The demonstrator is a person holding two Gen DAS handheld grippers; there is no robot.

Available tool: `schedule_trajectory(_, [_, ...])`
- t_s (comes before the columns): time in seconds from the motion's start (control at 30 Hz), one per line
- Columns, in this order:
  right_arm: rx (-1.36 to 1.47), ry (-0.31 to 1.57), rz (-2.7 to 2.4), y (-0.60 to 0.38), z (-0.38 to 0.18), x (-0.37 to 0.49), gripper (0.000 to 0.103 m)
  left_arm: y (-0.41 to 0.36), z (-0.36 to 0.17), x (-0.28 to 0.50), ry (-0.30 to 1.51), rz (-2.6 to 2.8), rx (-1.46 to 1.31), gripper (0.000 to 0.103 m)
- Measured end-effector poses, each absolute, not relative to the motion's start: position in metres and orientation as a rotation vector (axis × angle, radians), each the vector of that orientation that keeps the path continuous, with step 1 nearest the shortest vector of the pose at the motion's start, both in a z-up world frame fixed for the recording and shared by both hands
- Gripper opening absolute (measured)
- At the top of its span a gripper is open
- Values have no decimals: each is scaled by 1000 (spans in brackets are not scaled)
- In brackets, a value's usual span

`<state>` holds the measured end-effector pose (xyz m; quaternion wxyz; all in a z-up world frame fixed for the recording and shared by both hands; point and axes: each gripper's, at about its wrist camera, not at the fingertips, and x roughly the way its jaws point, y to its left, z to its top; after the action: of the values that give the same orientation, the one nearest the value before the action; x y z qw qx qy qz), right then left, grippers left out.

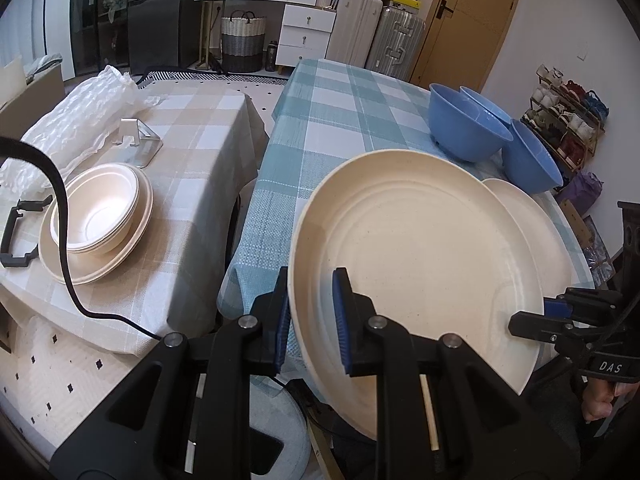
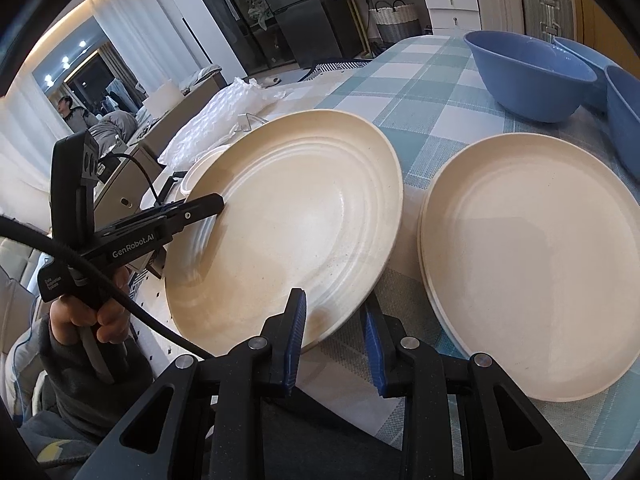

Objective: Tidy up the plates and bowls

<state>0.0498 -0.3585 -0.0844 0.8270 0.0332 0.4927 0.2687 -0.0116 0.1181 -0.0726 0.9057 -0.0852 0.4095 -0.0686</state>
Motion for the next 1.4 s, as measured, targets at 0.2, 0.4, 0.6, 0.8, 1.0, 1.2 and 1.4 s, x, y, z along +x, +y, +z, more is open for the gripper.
schedule_trajectory(0.2, [67, 1012, 565, -362, -73, 44, 28, 113, -59, -14, 816, -137, -166, 16])
schedule_trajectory(0.4, [66, 981, 556, -366, -62, 41, 28, 105, -46, -17, 786, -133, -151, 16])
schedule_trajectory(0.6, [80, 952, 543, -377, -52, 36, 28, 92, -31, -17, 760, -136, -125, 16])
schedule_trajectory(0.8, [97, 932, 526, -387, -45, 29, 28, 74, -16, -17, 738, -140, -99, 16])
schedule_trajectory(1.0, [120, 902, 505, -402, -35, 20, 28, 56, -4, -16, 718, -158, -72, 17])
schedule_trajectory(1.2, [146, 881, 476, -418, -27, 7, 28, 36, 5, -15, 709, -177, -51, 17])
schedule_trajectory(1.4, [165, 863, 456, -429, -20, -1, 28, 20, 13, -13, 702, -192, -35, 17])
